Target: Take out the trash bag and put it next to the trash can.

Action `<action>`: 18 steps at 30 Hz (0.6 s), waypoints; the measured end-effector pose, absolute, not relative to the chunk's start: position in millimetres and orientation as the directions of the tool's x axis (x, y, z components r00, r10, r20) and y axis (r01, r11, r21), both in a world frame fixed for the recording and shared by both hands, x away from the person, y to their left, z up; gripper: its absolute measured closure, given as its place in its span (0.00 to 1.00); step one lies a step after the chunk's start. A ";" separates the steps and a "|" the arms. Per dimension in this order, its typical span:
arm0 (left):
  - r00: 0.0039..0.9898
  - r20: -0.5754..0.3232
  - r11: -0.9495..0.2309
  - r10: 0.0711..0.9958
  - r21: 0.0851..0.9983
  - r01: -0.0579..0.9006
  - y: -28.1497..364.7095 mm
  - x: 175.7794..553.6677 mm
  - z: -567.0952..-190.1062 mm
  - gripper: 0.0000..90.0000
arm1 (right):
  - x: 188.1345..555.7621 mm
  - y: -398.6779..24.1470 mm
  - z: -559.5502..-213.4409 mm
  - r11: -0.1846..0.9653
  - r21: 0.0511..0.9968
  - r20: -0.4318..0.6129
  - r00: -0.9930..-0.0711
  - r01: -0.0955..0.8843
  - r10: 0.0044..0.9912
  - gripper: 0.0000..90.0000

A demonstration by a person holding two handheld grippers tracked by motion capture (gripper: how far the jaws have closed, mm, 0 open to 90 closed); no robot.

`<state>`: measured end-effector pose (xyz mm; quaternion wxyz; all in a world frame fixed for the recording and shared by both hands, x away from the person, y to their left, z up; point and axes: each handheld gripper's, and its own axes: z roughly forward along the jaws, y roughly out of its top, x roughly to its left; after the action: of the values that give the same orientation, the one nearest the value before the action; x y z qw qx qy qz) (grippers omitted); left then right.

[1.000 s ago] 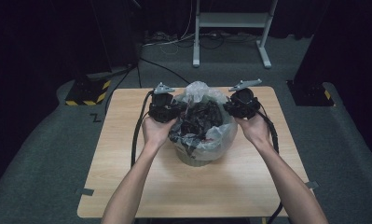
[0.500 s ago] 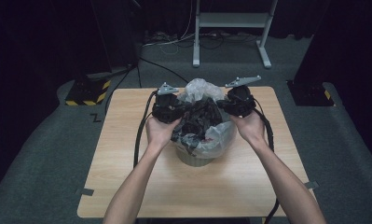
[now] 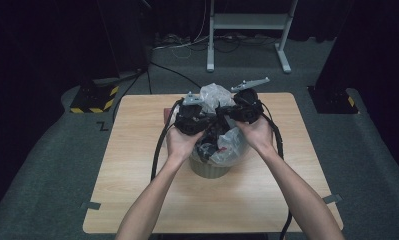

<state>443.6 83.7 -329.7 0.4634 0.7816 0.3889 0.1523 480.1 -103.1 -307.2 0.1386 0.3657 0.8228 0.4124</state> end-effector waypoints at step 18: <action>0.635 -0.034 -0.392 0.772 0.761 0.517 66.3 451.1 -331.8 0.99 | 486.7 -95.0 -312.4 0.356 0.766 0.137 -0.677 0.535 0.723 0.79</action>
<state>451.1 66.3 -331.8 0.3858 0.8176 0.3942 0.1653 486.7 -95.0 -312.4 0.1128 0.3854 0.8158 0.4162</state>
